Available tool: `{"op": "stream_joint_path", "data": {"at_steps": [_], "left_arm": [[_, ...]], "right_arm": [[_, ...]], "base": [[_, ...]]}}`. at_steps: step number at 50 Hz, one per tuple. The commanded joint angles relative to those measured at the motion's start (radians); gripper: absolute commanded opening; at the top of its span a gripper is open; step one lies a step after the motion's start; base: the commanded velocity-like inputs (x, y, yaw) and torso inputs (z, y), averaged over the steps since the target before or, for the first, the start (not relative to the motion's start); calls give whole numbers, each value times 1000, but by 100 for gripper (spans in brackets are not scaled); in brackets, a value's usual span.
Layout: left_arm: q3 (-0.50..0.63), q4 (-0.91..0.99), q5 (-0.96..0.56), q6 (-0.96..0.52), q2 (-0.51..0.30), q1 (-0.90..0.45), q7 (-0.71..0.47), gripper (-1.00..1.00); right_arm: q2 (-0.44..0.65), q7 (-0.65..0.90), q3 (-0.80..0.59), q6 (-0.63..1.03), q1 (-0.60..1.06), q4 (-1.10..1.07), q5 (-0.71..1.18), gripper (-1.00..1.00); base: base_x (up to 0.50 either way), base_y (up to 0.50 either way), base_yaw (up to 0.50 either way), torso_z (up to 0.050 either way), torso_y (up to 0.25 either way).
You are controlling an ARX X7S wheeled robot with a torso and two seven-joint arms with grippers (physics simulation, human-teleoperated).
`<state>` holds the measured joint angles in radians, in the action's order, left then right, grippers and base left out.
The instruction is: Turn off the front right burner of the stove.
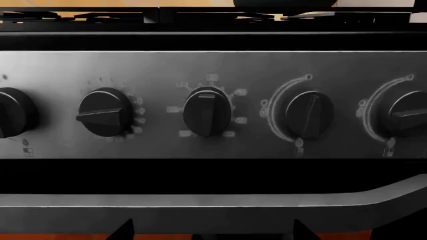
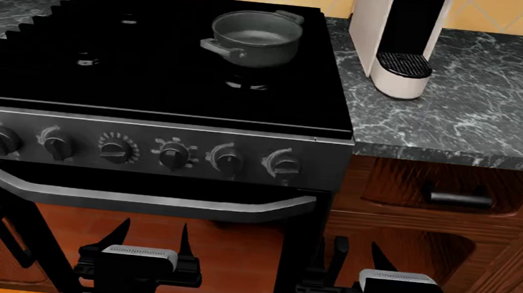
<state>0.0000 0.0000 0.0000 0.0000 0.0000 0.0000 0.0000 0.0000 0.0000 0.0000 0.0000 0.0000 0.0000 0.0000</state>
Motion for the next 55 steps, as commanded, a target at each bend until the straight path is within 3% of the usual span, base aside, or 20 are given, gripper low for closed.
{"op": "stream_joint_path", "data": {"at_steps": [1,22,55], "left_arm": [[18,0,-16,1,-16,1,-18,100],[75,8,-62,-2,-64,6,-76,100],[117,10,-97,1,-103,4,-125,100]], "right_arm": [[16,20,-20,1,0,-1,15,100],[62,80,-77,9,0,-13,66,100],[99,120,-130,23,6,-25,101,100]], "base": [[0,0,0,0,0],[0,17,0,0,0],[0,233,0,0,0]]}}
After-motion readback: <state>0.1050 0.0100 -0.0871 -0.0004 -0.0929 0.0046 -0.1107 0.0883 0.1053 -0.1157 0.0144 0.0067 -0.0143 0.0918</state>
